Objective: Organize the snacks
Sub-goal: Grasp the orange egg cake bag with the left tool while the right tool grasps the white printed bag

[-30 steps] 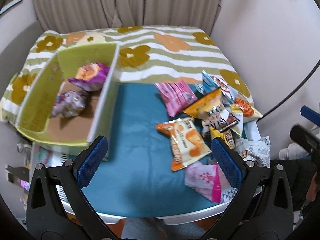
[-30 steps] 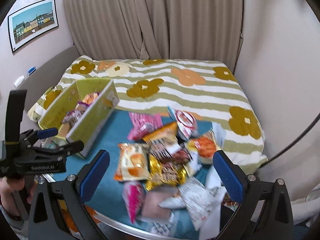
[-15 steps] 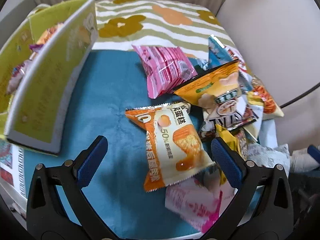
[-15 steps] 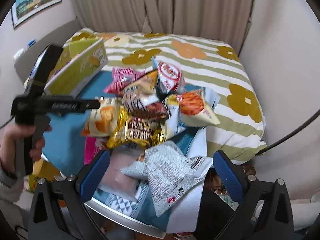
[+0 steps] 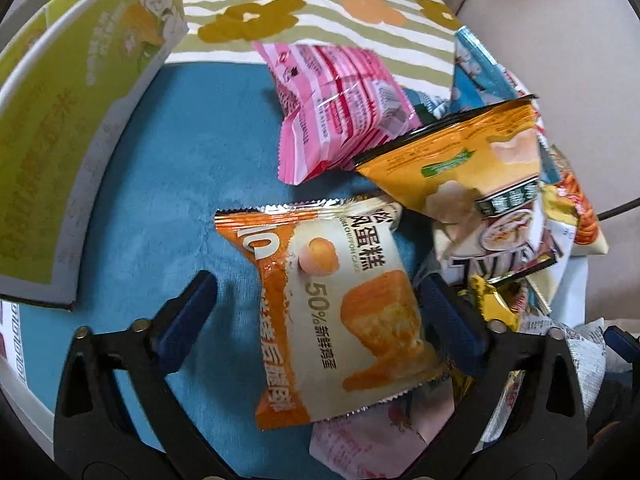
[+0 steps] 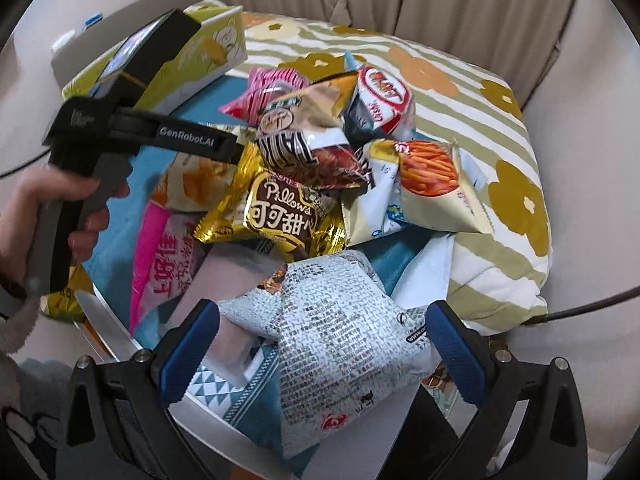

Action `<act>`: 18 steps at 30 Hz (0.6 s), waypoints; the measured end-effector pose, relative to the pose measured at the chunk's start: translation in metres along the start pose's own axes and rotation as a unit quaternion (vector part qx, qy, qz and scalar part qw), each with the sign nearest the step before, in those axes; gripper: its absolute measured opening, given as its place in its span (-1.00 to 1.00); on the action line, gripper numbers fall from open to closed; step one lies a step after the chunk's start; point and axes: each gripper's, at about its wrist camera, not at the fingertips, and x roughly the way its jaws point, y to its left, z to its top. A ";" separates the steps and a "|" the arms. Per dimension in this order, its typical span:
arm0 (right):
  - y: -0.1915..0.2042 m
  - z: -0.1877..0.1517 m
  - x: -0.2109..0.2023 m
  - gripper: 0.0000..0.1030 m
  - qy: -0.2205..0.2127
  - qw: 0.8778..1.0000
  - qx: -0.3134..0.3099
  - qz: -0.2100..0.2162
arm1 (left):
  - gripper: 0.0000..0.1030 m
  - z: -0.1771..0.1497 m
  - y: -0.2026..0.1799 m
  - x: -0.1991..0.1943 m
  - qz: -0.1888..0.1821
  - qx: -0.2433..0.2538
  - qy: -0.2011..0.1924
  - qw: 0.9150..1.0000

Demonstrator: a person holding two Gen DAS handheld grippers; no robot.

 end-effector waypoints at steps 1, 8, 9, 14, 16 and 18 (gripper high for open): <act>0.000 0.000 0.002 0.99 0.001 1.000 -0.006 -0.001 | 0.84 0.000 0.001 0.004 -0.005 -0.004 0.004 1.000; -0.002 0.002 0.014 0.99 0.012 0.999 -0.046 -0.005 | 0.28 -0.001 -0.008 0.011 -0.021 0.016 0.018 0.999; -0.003 0.004 0.015 0.99 0.014 0.999 -0.051 -0.005 | 0.28 -0.001 -0.010 0.011 -0.016 0.024 0.017 0.999; -0.002 0.005 0.023 0.99 0.029 0.997 -0.074 0.004 | 0.22 -0.001 -0.006 0.009 -0.018 0.027 0.019 0.999; -0.001 0.004 0.024 0.99 0.033 0.996 -0.085 0.009 | 0.21 -0.002 -0.001 0.007 -0.015 0.027 0.017 0.999; -0.001 0.004 0.027 0.99 0.037 0.995 -0.092 0.013 | 0.20 -0.004 0.004 0.005 -0.013 0.026 0.017 0.999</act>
